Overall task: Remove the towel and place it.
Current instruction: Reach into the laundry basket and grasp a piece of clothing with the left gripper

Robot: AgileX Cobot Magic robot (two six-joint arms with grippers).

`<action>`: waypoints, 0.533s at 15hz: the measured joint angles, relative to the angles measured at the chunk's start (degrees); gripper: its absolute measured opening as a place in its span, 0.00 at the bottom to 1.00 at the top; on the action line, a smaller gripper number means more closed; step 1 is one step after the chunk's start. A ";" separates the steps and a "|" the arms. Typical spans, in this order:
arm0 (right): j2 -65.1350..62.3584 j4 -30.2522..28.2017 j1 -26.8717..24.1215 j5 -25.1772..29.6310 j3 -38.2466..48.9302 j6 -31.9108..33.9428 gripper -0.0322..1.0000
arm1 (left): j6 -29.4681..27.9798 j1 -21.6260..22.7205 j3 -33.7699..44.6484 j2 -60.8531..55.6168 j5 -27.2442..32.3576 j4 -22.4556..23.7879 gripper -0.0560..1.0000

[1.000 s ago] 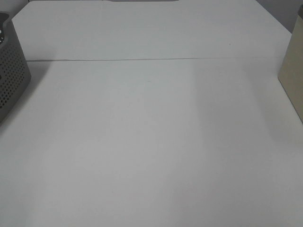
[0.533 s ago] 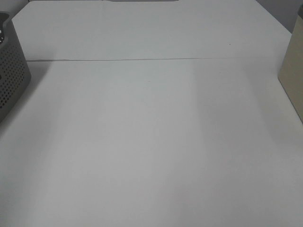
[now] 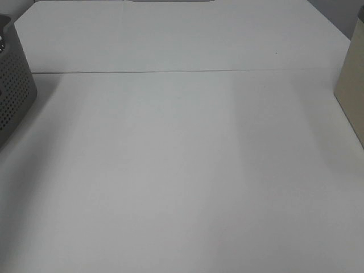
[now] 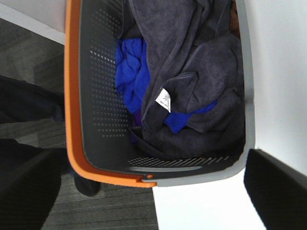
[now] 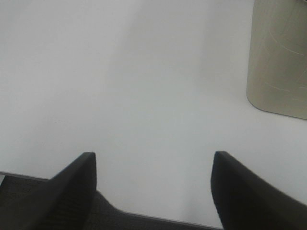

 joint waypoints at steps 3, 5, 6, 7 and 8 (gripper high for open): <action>0.00 0.00 0.00 0.00 0.00 0.00 0.67 | 10.49 9.45 -2.64 10.43 -0.06 -13.52 0.98; 0.00 0.00 0.00 0.00 0.00 0.00 0.67 | 14.95 14.32 -4.87 17.59 0.06 -16.73 0.98; 0.00 0.00 0.00 0.00 0.00 0.00 0.67 | 16.84 15.99 -6.59 21.31 0.06 -16.96 0.98; 0.00 0.00 0.00 0.00 0.00 0.00 0.67 | 17.76 16.56 -7.51 23.15 0.06 -16.96 0.98; 0.00 0.00 0.00 0.00 0.00 0.00 0.67 | 19.88 17.13 -9.51 26.30 0.00 -16.90 0.98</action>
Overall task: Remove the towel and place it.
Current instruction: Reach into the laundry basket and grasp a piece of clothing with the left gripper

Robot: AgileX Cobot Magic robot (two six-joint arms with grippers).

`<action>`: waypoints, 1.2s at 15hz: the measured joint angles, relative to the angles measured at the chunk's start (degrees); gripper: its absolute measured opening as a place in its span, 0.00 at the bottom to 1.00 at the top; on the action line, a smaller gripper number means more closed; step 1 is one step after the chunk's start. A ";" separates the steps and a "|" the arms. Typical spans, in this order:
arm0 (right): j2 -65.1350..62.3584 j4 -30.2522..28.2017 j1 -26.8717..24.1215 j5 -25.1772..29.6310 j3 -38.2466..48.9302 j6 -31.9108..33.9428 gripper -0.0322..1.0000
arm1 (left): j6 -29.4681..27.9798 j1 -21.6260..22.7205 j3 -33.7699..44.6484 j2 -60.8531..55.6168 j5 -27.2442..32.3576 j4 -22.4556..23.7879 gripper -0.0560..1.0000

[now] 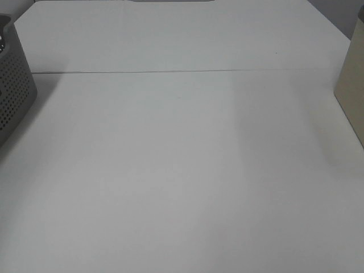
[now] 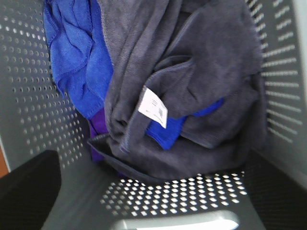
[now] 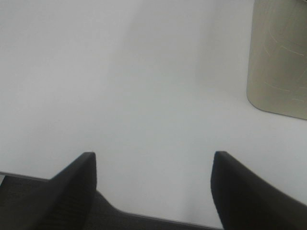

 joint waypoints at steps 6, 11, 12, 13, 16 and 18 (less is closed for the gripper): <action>0.00 0.00 0.00 0.00 0.00 0.00 0.67 | 9.57 0.00 -6.99 14.50 -0.11 0.52 0.98; 0.00 0.00 0.00 0.00 0.00 0.00 0.67 | 14.61 0.00 -6.99 18.45 -0.11 1.55 0.96; 0.00 0.00 0.00 0.00 0.00 0.00 0.67 | 17.07 0.00 -6.99 18.51 -0.11 1.60 0.96; 0.00 0.00 0.00 0.00 0.00 0.00 0.67 | 17.99 0.29 -6.99 18.85 -0.11 1.38 0.96; 0.00 0.00 0.00 0.00 0.00 0.00 0.67 | 18.68 1.49 -6.99 20.97 -0.11 -0.23 0.96; 0.00 0.00 0.00 0.00 0.00 0.00 0.67 | 19.77 1.49 -6.99 22.17 -0.11 -1.66 0.95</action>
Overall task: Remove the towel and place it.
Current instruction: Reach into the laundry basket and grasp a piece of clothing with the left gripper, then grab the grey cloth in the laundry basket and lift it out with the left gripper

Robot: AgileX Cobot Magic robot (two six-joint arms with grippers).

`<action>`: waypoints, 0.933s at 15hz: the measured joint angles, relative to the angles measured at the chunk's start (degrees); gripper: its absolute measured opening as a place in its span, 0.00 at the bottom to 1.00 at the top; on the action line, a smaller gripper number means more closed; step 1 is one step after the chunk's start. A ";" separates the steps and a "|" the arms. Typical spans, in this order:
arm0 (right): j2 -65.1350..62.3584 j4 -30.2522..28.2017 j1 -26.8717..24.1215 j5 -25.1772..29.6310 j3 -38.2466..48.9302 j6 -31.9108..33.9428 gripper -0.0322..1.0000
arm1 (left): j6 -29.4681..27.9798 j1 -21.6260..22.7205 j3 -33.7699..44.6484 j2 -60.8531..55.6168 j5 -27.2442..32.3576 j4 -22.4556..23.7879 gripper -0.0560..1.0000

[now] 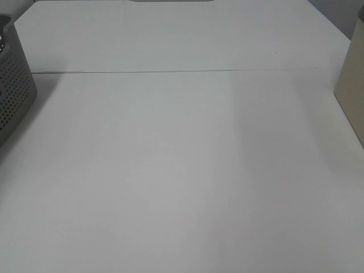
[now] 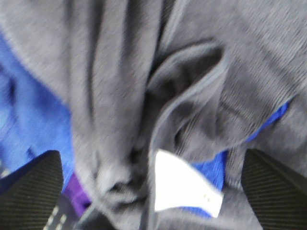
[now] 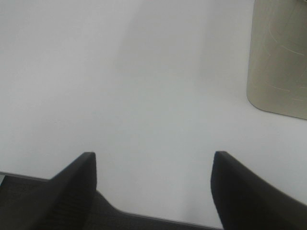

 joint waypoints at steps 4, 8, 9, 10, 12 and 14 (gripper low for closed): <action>0.00 0.00 0.00 0.00 0.00 0.00 0.67 | -2.18 0.00 0.00 1.32 0.00 -0.29 0.80; 0.00 0.00 0.00 0.00 0.00 0.00 0.67 | -15.53 0.00 0.00 1.32 0.00 0.23 0.32; 0.00 0.00 0.00 0.00 0.00 0.00 0.67 | -19.37 0.00 0.00 1.32 0.00 0.29 0.30; 0.00 0.00 0.00 0.00 0.00 0.00 0.67 | -21.72 0.00 0.00 1.32 0.00 0.74 0.29; 0.00 0.00 0.00 0.00 0.00 0.00 0.67 | -22.63 0.00 0.00 1.32 0.00 2.06 0.28; 0.00 0.00 0.00 0.00 0.00 0.00 0.67 | -22.80 0.00 0.00 1.32 0.00 4.01 0.28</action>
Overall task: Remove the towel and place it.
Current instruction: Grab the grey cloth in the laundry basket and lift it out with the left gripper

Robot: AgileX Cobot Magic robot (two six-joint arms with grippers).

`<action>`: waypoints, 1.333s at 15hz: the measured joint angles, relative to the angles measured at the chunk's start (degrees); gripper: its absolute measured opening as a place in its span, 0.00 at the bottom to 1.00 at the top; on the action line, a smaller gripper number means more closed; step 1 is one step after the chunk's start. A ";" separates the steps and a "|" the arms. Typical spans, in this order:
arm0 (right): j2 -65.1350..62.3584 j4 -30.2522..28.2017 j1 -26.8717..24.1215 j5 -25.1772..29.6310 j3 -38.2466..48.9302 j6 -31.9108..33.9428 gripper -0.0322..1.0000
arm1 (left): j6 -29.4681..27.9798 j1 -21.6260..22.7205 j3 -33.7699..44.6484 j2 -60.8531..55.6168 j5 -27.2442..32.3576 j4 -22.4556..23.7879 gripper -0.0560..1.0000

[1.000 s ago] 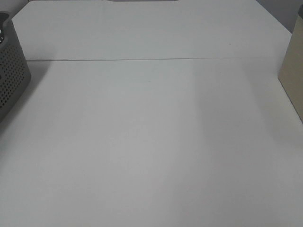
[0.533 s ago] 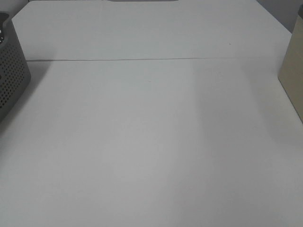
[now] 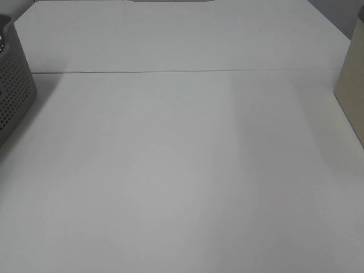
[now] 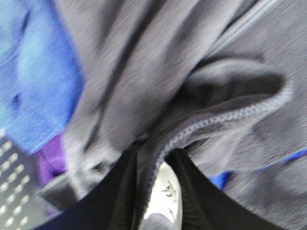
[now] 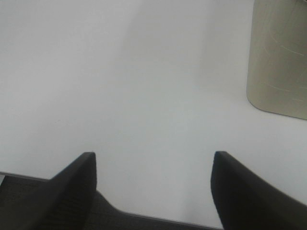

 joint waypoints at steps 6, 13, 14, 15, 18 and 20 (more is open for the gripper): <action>0.00 0.00 0.00 0.00 0.00 0.00 0.67 | 3.44 0.00 0.00 -0.23 0.00 0.74 0.18; 0.00 0.00 0.00 0.00 0.00 0.00 0.67 | 10.49 -3.15 0.00 -15.53 0.17 3.15 0.05; 0.00 0.00 0.00 0.00 0.00 0.00 0.67 | 11.92 -4.70 -0.06 -18.91 0.23 3.04 0.05; 0.00 0.00 0.00 0.00 0.00 0.00 0.67 | 12.95 -6.30 -0.69 -21.66 0.29 3.04 0.05; 0.00 0.00 0.00 0.00 0.00 0.00 0.67 | 13.69 -12.32 -6.19 -27.73 0.40 2.98 0.05; 0.00 0.00 0.00 0.00 0.00 0.00 0.67 | 13.75 -18.39 -11.17 -29.51 0.40 2.98 0.05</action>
